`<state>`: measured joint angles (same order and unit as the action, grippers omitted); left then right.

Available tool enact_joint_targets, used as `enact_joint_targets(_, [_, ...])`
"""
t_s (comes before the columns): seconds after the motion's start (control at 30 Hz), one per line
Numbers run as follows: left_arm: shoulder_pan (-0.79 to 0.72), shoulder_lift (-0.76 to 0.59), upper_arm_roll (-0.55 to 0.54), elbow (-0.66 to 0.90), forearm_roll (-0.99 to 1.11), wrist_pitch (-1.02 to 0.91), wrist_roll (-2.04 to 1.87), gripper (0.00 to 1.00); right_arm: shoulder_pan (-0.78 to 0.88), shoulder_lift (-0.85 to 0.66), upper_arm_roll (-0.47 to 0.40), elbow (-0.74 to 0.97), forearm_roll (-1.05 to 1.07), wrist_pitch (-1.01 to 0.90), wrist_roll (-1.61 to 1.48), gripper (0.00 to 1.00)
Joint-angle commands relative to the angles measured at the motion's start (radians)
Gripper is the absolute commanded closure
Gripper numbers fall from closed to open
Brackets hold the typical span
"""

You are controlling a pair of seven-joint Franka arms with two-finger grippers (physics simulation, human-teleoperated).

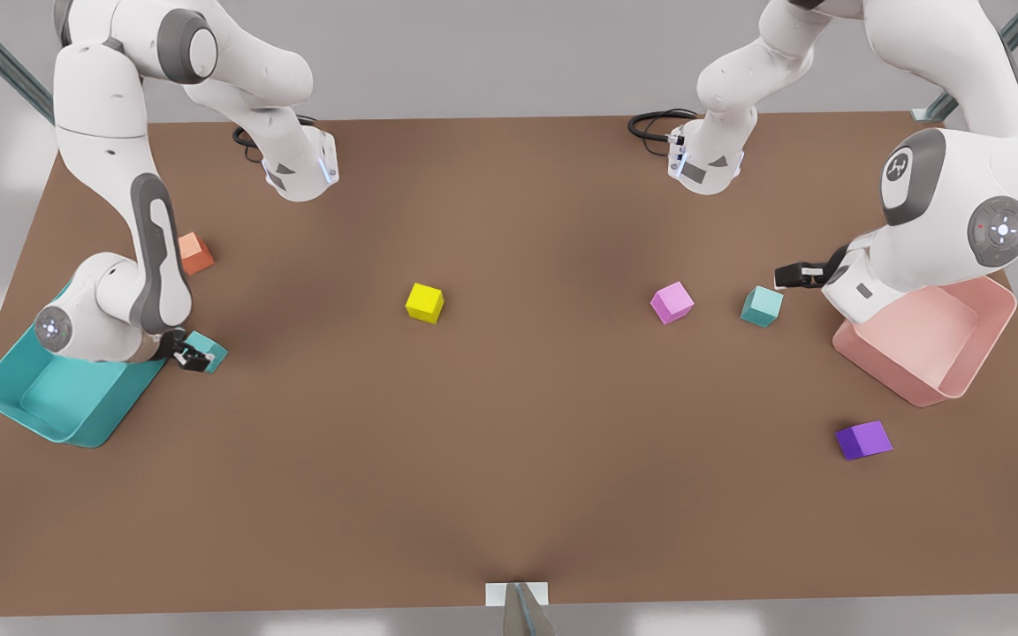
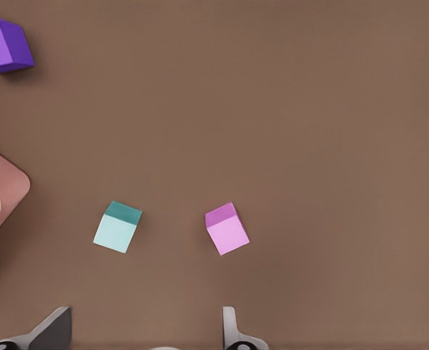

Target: Stack the two blue cubes on top of each other

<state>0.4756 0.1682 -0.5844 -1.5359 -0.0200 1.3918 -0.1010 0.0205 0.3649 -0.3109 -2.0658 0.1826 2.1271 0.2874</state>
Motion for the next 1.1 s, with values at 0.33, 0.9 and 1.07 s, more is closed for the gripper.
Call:
enact_joint_targets(0.33, [0.000,-0.001,-0.002,0.000,0.000,-0.002,-0.014,0.00,-0.008,-0.015,-0.007,-0.083,0.000,0.234,-0.280,0.00])
enact_joint_targets(0.9, [0.028,-0.004,0.009,0.131,-0.032,-0.031,-0.120,0.00,-0.016,0.016,-0.005,-0.128,0.002,0.235,-0.318,0.00])
enact_joint_targets(1.07, [0.047,0.002,0.008,0.168,-0.005,-0.039,-0.115,0.00,-0.014,0.031,-0.002,-0.135,0.003,0.235,-0.318,0.00])
